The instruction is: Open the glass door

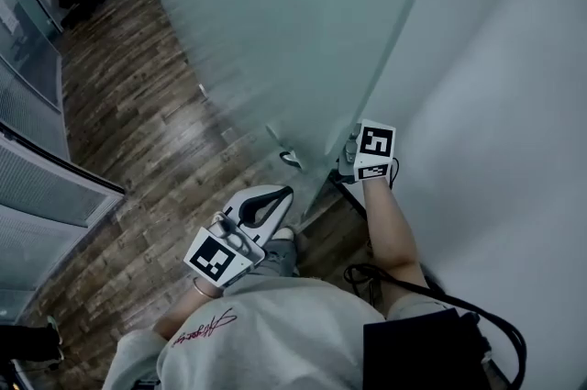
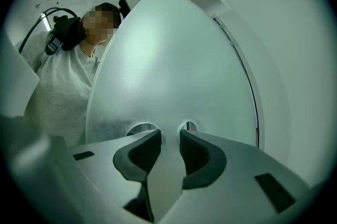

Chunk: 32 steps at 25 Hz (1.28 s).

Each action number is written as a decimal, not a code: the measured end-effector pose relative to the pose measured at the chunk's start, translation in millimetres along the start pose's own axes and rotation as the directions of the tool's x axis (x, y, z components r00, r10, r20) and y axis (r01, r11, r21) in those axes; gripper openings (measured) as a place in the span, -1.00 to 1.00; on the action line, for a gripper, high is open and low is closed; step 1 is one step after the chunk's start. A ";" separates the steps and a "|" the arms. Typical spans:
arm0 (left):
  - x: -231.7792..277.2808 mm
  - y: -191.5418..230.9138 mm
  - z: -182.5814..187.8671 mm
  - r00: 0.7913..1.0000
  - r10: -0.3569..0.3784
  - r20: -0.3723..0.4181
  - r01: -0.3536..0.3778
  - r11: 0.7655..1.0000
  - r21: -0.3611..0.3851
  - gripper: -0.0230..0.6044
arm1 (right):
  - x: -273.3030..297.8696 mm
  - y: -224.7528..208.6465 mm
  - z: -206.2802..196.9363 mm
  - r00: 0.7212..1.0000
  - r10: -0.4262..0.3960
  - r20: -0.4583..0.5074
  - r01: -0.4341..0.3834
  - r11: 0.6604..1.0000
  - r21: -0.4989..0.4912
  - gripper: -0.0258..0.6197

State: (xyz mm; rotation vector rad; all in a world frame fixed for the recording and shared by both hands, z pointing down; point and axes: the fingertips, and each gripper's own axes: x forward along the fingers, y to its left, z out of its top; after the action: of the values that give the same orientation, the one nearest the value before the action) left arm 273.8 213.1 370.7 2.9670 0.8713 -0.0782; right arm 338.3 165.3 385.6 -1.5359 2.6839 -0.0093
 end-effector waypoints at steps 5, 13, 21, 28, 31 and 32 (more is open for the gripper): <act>31.9 1.1 14.7 0.997 -0.074 0.033 0.074 0.997 0.017 -0.89 | -23.6 -11.7 -2.3 1.000 -0.010 -0.019 0.010 1.000 -0.013 -0.55; 47.4 -1.0 15.2 0.989 -0.149 0.007 0.149 0.989 0.011 -0.89 | -53.6 -32.5 6.6 1.000 -0.026 -0.012 0.026 1.000 0.002 -0.42; 36.4 10.0 3.9 0.990 -0.128 -0.066 0.128 0.992 0.005 -0.89 | -77.0 -34.6 21.9 0.998 0.005 -0.057 -0.006 1.000 -0.016 -0.58; 44.0 30.6 6.8 0.995 -0.084 -0.054 0.084 0.996 -0.004 -0.89 | -100.1 -51.4 18.8 0.998 0.034 -0.061 -0.034 0.999 0.007 -0.58; 41.6 31.7 7.3 0.995 -0.078 -0.055 0.078 0.997 0.001 -0.89 | -106.0 -52.0 21.2 0.997 0.044 -0.059 -0.043 0.999 0.020 -0.58; 40.1 32.5 5.8 0.996 -0.077 -0.052 0.077 0.997 0.001 -0.89 | -107.8 -53.0 21.2 0.997 0.046 -0.059 -0.045 0.999 0.024 -0.58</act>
State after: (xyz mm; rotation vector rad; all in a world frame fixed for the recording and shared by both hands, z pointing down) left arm 324.9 207.0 363.5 2.9500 0.9921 -0.0054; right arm 439.4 231.7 370.4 -1.4918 2.7539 -0.0847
